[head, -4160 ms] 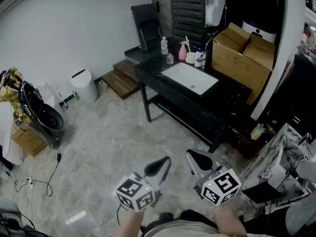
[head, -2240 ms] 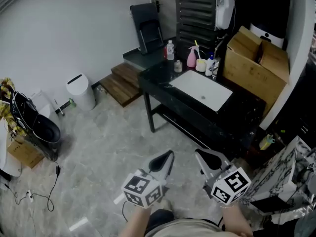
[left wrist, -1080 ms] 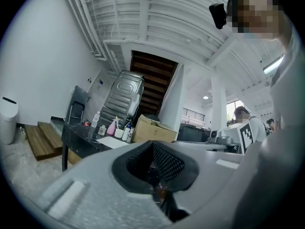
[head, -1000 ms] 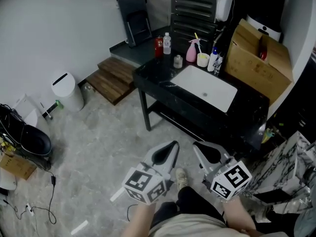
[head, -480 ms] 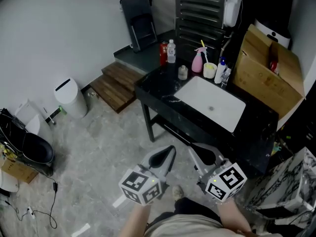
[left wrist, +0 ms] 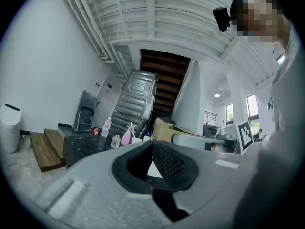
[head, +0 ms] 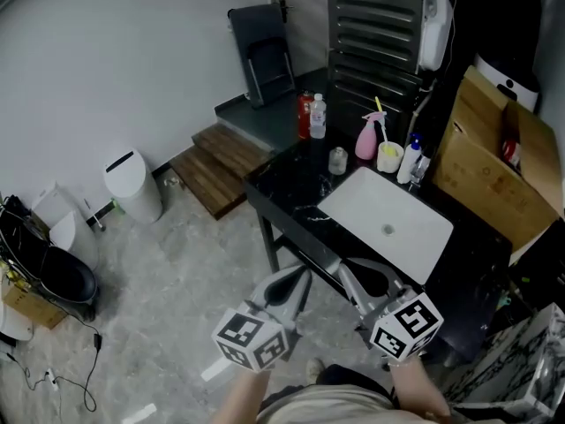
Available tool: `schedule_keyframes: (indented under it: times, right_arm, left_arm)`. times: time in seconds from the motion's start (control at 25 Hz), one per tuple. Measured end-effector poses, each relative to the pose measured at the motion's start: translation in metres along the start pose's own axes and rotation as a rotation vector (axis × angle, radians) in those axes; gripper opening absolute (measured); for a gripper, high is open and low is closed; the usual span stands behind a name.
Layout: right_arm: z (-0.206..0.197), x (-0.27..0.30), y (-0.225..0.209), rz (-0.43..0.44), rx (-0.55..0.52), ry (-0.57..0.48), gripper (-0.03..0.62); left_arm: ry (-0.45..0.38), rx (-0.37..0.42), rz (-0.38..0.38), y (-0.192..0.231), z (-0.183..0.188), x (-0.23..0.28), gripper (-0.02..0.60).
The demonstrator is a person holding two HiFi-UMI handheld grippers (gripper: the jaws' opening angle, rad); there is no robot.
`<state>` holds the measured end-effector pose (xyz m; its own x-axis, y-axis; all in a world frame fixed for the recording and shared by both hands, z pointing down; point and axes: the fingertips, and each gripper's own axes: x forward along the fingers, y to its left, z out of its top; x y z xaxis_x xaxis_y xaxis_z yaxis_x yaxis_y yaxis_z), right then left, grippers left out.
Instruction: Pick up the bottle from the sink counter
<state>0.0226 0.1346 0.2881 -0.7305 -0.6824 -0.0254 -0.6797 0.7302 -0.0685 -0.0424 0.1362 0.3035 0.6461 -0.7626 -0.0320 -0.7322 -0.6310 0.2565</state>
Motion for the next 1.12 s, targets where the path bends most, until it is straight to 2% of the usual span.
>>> schedule_keyframes:
  times: [0.24, 0.44, 0.64, 0.88, 1.12]
  right_arm:
    - [0.013, 0.025, -0.034, 0.03, -0.009, -0.019, 0.002]
    - [0.001, 0.033, -0.053, 0.04, 0.013, 0.004, 0.003]
    - [-0.005, 0.034, -0.069, 0.031, 0.03, 0.012, 0.003]
    - [-0.01, 0.048, -0.083, 0.015, 0.05, 0.016, 0.003]
    - [-0.032, 0.069, -0.093, -0.005, 0.07, 0.065, 0.003]
  left_arm:
    - [-0.046, 0.013, 0.021, 0.017, 0.019, 0.032, 0.006]
    - [-0.04, -0.011, 0.016, 0.023, 0.013, 0.054, 0.006]
    - [-0.067, -0.043, 0.057, 0.033, 0.008, 0.067, 0.006]
    - [-0.005, -0.077, 0.037, 0.048, -0.01, 0.086, 0.006]
    - [-0.004, -0.092, -0.017, 0.066, -0.006, 0.111, 0.006]
